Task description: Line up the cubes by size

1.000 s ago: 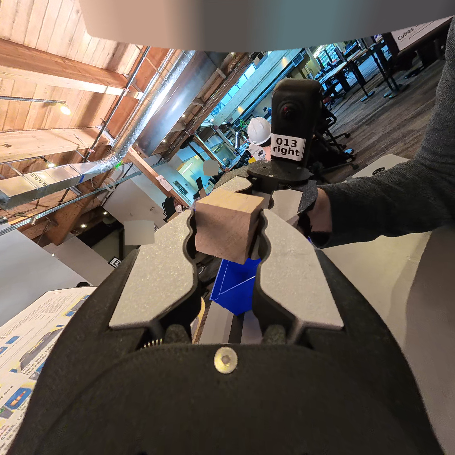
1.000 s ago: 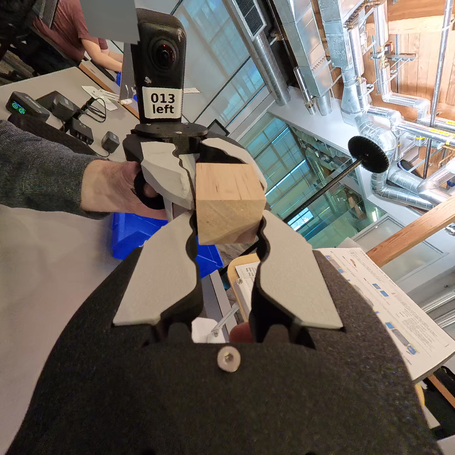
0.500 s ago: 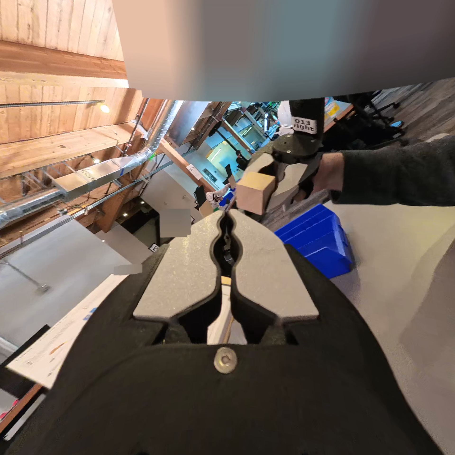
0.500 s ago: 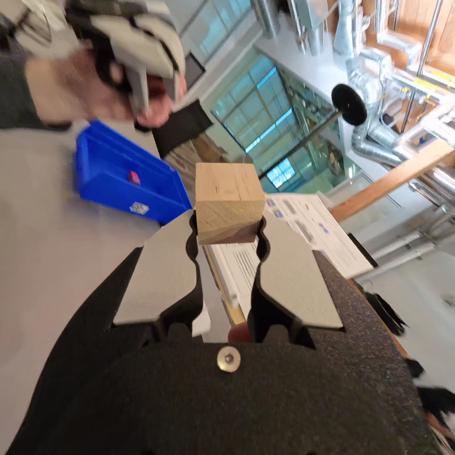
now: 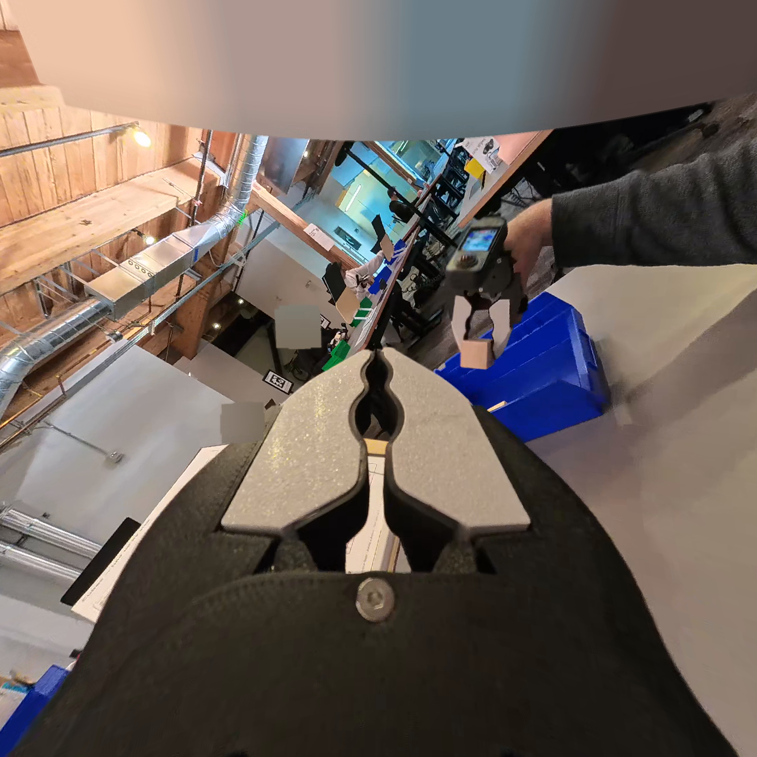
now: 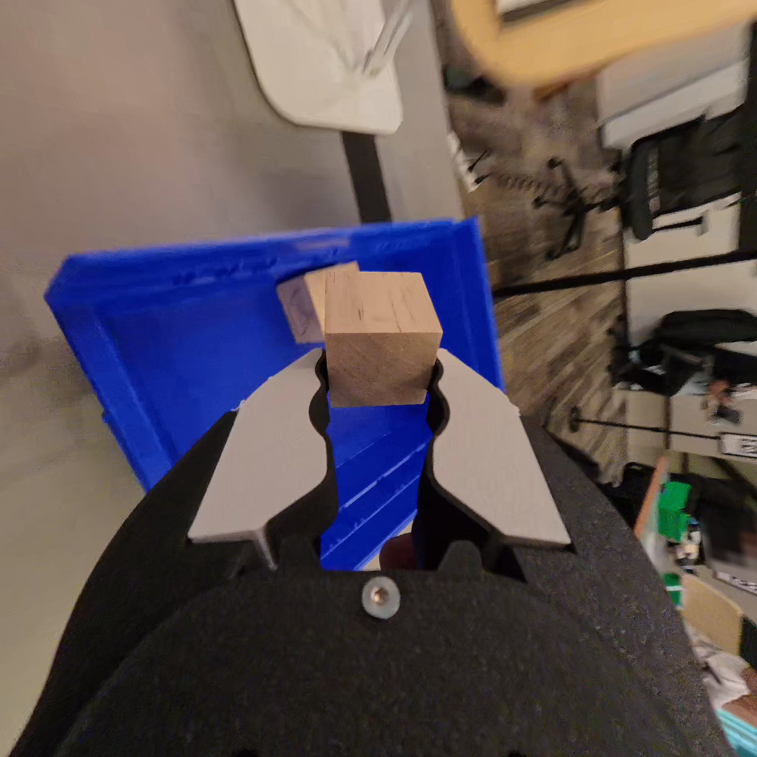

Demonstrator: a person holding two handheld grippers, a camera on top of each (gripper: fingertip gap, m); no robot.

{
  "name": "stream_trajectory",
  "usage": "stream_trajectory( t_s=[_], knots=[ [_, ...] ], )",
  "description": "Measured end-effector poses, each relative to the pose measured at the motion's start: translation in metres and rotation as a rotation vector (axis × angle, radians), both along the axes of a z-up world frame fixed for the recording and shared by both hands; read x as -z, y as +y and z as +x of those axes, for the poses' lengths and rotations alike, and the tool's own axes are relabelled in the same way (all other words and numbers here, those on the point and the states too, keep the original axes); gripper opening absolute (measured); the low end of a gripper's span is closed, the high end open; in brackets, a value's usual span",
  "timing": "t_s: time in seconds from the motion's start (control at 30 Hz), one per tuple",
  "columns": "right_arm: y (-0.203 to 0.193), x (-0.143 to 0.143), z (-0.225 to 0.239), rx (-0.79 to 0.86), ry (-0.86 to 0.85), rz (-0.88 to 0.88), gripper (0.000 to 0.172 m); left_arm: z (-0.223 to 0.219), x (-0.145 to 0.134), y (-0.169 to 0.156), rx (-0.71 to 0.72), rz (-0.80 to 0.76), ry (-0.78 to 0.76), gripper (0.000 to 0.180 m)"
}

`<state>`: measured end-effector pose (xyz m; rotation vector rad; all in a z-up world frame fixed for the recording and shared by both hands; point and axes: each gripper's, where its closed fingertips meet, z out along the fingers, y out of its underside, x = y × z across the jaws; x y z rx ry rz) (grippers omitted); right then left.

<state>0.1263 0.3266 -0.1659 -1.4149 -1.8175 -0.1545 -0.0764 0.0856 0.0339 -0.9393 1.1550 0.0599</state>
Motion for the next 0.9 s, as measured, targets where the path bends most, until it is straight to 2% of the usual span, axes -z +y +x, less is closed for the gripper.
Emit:
stream_trajectory(
  t_s=[0.17,0.47,0.73,0.9],
  knots=[
    [0.022,0.049,0.02,0.026,-0.183,-0.126,0.045,-0.009,-0.01,0.005,-0.001,-0.02,-0.062,0.0],
    [0.059,0.102,0.031,0.016,-0.46,-0.282,0.046,-0.015,-0.007,0.01,-0.041,-0.01,-0.039,0.0],
    [0.065,0.135,0.029,-0.024,-0.618,-0.347,0.046,-0.02,-0.006,0.012,-0.057,-0.007,-0.032,0.0],
    [0.067,0.137,0.023,-0.037,-0.637,-0.364,0.046,-0.019,-0.005,0.011,-0.063,-0.001,-0.017,0.0]
  ],
)
